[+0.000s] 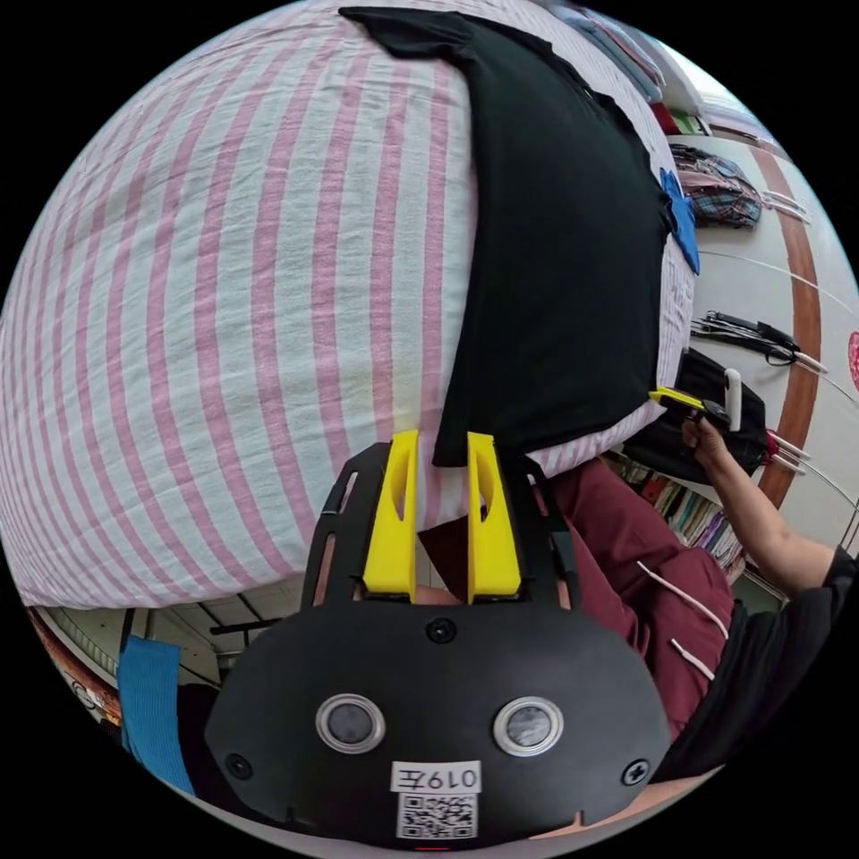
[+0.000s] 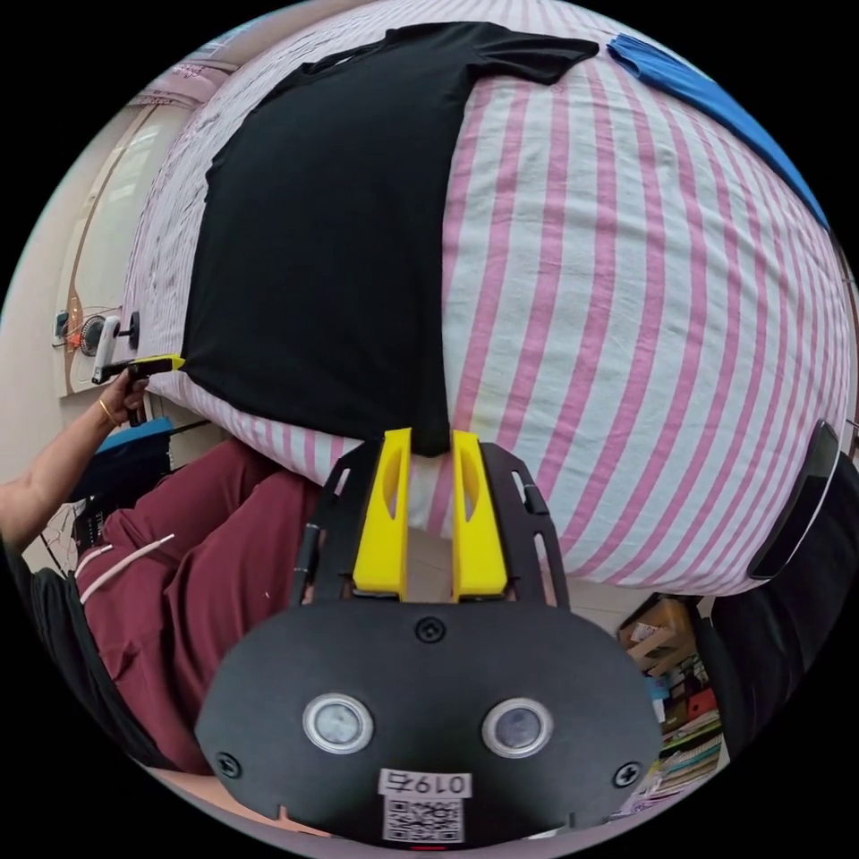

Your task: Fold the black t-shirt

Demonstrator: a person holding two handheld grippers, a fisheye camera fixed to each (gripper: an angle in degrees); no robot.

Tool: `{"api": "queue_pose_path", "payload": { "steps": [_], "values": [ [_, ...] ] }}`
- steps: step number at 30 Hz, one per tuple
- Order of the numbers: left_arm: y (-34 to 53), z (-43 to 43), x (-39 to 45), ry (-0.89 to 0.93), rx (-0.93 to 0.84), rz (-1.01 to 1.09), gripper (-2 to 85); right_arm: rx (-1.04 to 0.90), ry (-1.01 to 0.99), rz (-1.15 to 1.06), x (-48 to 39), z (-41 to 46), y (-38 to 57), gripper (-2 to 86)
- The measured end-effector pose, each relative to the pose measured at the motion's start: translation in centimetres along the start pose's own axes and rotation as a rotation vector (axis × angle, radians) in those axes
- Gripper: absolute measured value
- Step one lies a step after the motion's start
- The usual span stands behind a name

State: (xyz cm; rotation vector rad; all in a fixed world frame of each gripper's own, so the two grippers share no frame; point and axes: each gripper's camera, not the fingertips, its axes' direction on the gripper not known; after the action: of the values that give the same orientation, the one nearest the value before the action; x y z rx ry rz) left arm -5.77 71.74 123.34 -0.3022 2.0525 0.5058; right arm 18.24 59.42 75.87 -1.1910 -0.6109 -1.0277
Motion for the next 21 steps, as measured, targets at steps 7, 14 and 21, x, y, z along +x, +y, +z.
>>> {"api": "queue_pose_path", "payload": {
  "steps": [7, 14, 21],
  "values": [
    [0.5, 0.8, 0.1, 0.042, 0.006, -0.013, 6.0, 0.031, 0.020, 0.002, -2.5, -0.8, 3.8, 7.0],
    [2.6, 1.1, 3.2, -0.205, 0.094, 0.050, 1.7, 0.057, 0.273, -0.030, -7.2, -1.1, 8.1, 1.6],
    [3.4, 5.4, 5.3, -0.415, 0.133, -0.012, 0.9, 0.082, 0.413, 0.105, -10.5, 1.5, 11.0, 0.4]
  ]
}}
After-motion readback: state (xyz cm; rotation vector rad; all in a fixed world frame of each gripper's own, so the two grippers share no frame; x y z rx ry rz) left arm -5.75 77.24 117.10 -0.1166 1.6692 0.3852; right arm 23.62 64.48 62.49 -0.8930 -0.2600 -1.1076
